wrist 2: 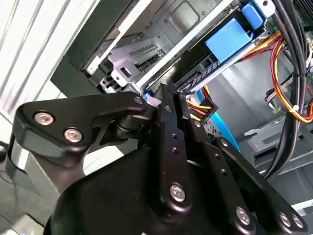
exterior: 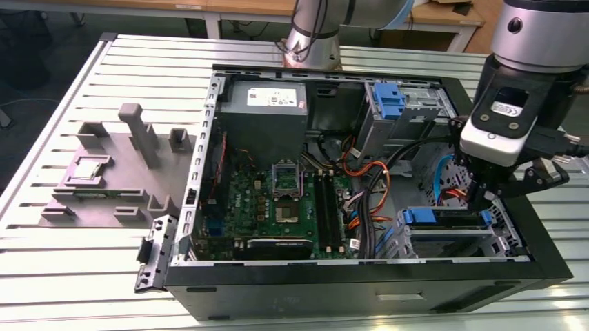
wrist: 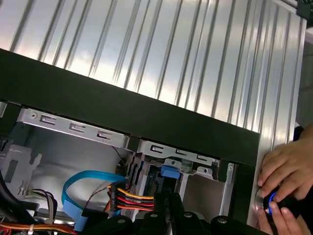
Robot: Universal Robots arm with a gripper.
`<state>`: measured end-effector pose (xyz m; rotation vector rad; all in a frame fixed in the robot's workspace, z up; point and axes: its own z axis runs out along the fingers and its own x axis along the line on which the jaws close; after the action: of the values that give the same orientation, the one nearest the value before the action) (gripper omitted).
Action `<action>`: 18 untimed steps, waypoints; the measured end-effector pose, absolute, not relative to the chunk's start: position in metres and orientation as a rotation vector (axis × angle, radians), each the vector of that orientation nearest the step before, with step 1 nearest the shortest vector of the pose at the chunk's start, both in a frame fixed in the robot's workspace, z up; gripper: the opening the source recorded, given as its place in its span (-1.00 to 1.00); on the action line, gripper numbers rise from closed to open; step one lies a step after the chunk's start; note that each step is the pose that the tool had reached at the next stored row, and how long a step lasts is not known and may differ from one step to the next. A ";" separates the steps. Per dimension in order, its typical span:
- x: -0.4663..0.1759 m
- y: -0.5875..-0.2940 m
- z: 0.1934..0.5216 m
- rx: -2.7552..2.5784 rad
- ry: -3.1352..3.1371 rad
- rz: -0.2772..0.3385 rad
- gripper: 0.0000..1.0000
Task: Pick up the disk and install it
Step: 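Insert the first disk wire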
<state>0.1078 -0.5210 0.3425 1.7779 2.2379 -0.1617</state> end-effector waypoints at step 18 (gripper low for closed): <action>0.108 -0.521 0.338 1.945 2.173 -0.101 -0.66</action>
<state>0.1079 -0.5209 0.3378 1.9450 2.1733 -0.1011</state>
